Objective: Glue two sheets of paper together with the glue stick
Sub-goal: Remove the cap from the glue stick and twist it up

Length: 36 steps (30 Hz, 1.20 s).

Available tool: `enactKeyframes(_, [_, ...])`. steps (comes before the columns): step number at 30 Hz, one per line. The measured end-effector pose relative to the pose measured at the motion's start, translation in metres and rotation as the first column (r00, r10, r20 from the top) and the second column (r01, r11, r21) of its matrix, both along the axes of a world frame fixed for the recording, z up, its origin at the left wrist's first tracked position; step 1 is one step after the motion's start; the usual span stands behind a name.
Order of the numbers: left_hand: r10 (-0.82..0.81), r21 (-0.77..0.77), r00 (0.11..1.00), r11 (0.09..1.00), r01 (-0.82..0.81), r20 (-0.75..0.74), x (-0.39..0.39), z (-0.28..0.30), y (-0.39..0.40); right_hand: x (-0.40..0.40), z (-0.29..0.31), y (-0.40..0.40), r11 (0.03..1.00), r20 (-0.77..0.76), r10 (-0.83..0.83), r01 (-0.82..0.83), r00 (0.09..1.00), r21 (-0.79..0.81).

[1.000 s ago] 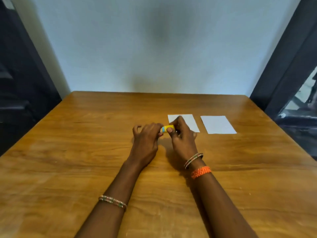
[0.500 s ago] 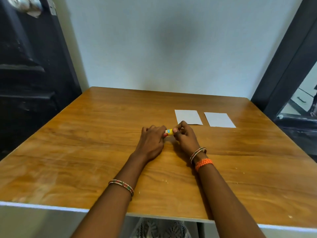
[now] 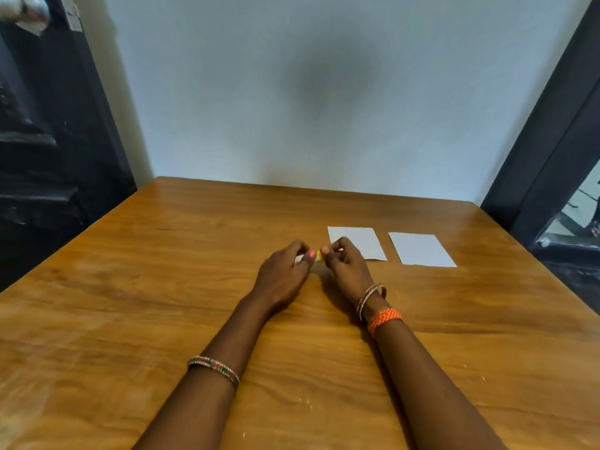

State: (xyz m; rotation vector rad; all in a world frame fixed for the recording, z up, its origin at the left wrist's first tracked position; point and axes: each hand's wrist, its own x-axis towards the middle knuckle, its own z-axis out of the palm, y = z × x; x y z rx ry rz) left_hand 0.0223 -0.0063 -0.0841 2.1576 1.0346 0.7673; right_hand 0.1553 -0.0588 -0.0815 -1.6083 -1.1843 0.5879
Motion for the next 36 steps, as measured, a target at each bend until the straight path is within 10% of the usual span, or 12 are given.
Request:
enactKeyframes(8, [-0.078, 0.29, 0.997, 0.954, 0.079, -0.014, 0.015, 0.008, 0.009, 0.004, 0.003, -0.002, 0.993, -0.069, -0.015, 0.023, 0.997, 0.118])
enactKeyframes(16, [-0.167, 0.057, 0.985, 0.985, 0.164, 0.037, 0.005, 0.006, 0.014, 0.001, 0.017, -0.012, 0.985, 0.275, 0.034, -0.079, 0.961, 0.153])
enactKeyframes(26, [-0.105, 0.322, 0.987, 0.945, 0.062, 0.118, 0.007, 0.013, 0.002, 0.005, 0.015, -0.015, 0.98, 0.023, -0.047, 0.041, 0.999, 0.196])
enactKeyframes(36, [-0.221, -0.101, 0.958, 0.965, 0.242, 0.184, -0.001, 0.021, 0.008, -0.011, 0.021, -0.019, 0.954, 0.125, -0.019, -0.02, 0.992, 0.298])
